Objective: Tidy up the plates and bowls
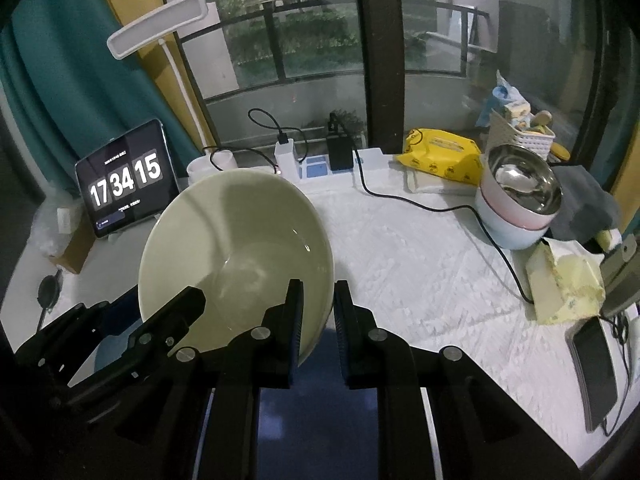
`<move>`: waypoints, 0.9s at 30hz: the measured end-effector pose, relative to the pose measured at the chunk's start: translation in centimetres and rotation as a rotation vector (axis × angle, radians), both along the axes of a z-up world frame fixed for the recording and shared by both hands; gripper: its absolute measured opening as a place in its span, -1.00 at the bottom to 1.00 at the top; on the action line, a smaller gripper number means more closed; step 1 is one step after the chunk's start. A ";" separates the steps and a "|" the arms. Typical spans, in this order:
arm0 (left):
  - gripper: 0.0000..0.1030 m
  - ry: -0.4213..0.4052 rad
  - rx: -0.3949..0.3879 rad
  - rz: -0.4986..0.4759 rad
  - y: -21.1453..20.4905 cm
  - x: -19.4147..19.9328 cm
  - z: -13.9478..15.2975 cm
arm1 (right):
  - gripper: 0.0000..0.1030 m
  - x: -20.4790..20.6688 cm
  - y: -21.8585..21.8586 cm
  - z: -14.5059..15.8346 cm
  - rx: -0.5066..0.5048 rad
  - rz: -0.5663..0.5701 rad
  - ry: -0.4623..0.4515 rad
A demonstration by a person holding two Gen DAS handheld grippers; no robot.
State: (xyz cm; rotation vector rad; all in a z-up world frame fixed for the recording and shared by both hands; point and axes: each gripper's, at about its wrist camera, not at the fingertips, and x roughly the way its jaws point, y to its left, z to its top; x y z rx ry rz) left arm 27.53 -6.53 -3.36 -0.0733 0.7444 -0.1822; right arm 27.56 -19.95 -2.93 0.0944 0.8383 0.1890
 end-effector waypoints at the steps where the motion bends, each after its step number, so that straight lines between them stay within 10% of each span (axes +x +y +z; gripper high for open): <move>1: -0.34 -0.001 0.000 -0.003 -0.1 -0.3 0.0 | -0.68 -0.2 -0.1 0.0 0.001 -0.002 -0.001; 27: -0.34 0.076 0.032 -0.048 -3.1 -5.0 -3.1 | -0.68 -5.5 -3.1 -3.5 0.046 -0.048 0.073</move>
